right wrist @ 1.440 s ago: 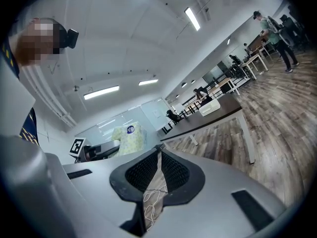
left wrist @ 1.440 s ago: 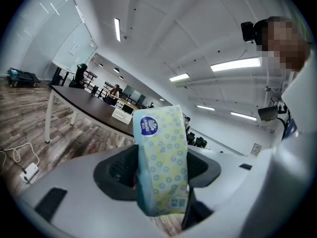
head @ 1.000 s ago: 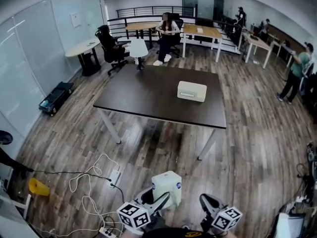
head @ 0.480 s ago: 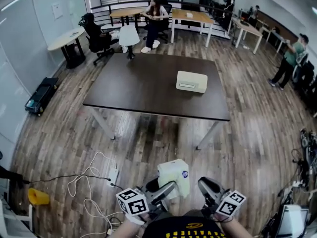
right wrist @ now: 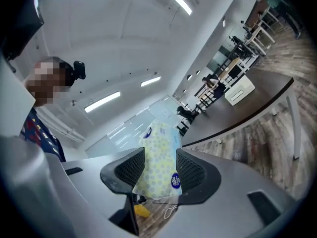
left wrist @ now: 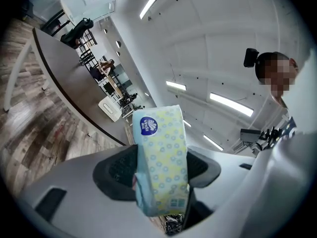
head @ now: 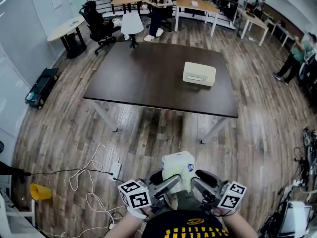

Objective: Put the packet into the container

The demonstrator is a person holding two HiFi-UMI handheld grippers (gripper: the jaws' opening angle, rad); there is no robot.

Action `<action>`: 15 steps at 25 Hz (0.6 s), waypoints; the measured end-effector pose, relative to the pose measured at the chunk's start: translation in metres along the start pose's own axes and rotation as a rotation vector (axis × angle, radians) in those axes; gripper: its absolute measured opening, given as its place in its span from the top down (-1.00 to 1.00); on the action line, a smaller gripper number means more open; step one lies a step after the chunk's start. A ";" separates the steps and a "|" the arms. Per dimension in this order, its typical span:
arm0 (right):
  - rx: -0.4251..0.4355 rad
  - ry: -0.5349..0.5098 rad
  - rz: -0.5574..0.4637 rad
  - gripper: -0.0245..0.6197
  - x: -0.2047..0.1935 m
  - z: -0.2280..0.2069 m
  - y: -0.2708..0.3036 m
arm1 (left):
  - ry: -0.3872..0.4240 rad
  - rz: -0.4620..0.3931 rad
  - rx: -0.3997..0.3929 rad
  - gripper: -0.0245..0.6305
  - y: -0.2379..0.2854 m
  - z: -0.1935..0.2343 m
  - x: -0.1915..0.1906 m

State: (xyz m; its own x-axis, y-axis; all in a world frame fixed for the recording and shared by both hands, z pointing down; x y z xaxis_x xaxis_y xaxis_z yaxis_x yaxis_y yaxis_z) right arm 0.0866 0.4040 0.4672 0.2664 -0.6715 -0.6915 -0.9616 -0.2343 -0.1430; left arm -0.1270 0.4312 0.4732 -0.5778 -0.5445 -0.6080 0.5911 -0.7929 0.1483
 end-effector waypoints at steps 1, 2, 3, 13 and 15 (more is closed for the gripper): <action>0.022 0.023 0.006 0.34 0.001 -0.006 0.005 | -0.005 0.003 -0.006 0.16 0.002 0.002 0.003; 0.043 0.044 0.009 0.34 0.002 -0.013 0.010 | -0.014 0.003 -0.016 0.16 0.005 0.004 0.007; 0.063 0.057 0.010 0.34 0.005 -0.020 0.015 | -0.027 0.001 -0.029 0.16 0.008 0.006 0.011; 0.151 0.073 0.019 0.34 0.067 -0.101 0.034 | -0.058 -0.026 -0.047 0.13 0.090 0.024 0.053; 0.140 0.062 0.030 0.34 0.085 -0.117 0.033 | -0.023 -0.026 -0.007 0.13 0.113 0.024 0.063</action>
State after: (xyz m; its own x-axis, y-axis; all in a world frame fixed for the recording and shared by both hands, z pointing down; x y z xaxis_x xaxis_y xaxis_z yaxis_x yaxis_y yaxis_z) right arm 0.0854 0.2568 0.4864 0.2367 -0.7196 -0.6528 -0.9678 -0.1157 -0.2234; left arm -0.1098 0.3005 0.4699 -0.6058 -0.5299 -0.5935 0.5795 -0.8050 0.1272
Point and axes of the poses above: the fingertips, and each gripper's own axes: y forward along the fingers, z to its left, x out of its top, the point moved 8 cm from there along -y, backward along the fingers, and after that the axes turned 13 degrees about x, right-handed, at the moved point
